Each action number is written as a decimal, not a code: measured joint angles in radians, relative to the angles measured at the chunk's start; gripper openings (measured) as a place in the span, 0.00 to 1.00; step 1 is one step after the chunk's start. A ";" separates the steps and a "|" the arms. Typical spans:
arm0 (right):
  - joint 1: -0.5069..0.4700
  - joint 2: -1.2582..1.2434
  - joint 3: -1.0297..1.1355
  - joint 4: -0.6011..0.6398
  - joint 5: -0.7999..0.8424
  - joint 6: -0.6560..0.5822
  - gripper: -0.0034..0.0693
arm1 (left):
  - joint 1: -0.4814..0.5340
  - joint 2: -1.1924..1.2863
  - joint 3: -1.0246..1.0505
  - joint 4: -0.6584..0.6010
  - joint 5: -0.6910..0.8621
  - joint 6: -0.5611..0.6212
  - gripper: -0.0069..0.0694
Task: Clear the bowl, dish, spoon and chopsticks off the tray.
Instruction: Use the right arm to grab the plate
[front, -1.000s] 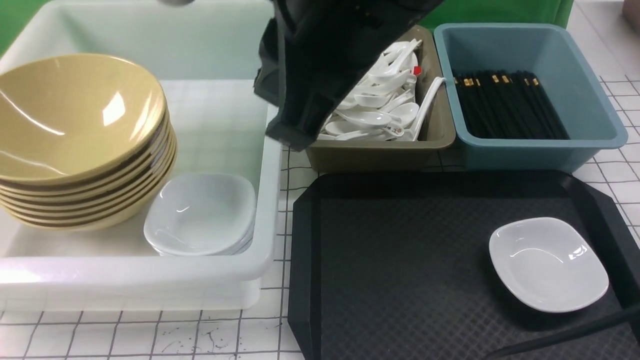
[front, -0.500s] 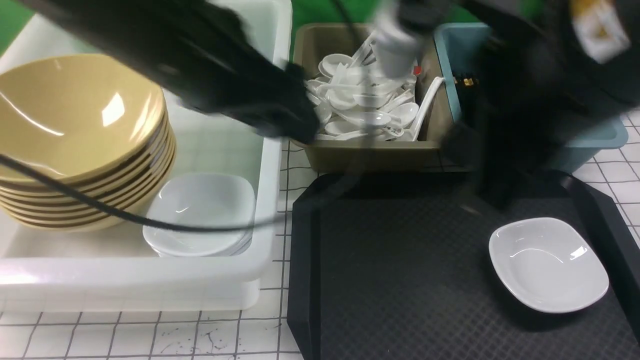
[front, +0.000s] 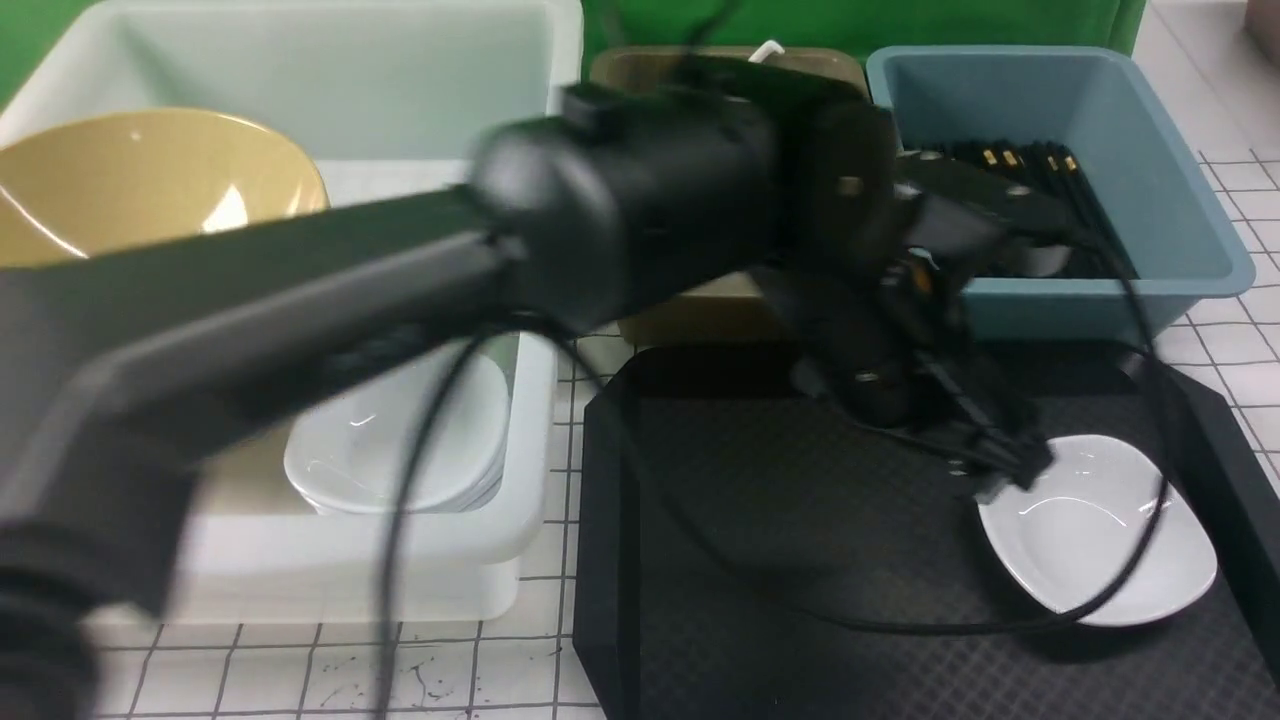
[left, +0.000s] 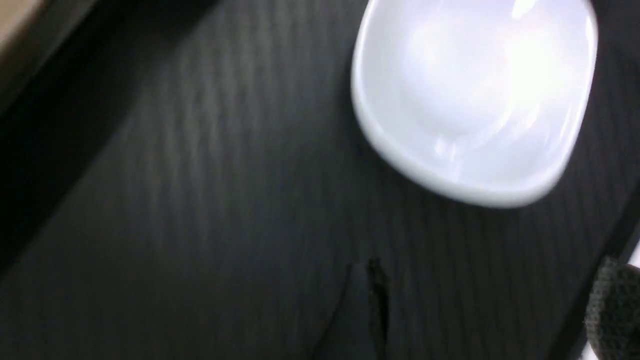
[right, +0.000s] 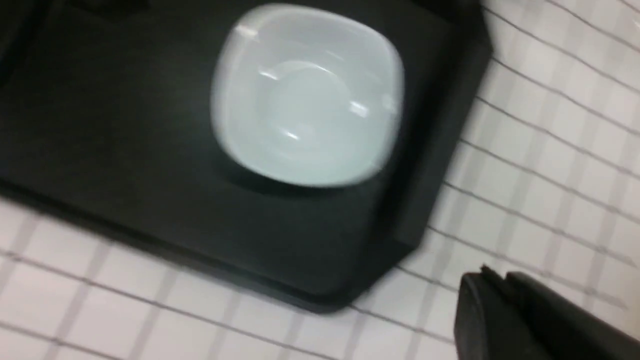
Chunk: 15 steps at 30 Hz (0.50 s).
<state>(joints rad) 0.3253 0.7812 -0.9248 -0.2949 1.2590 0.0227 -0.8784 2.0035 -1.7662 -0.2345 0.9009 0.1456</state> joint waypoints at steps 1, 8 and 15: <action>-0.023 -0.015 0.012 -0.007 0.003 -0.003 0.15 | -0.005 0.030 -0.049 0.000 0.005 0.000 0.76; -0.101 -0.030 0.063 0.017 0.002 -0.032 0.15 | -0.022 0.273 -0.300 0.018 0.038 0.000 0.76; -0.104 -0.030 0.064 0.236 -0.032 -0.163 0.15 | -0.022 0.415 -0.370 0.033 0.071 -0.014 0.72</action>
<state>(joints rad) 0.2217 0.7510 -0.8608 -0.0593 1.2272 -0.1404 -0.9002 2.4189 -2.1358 -0.2014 0.9719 0.1317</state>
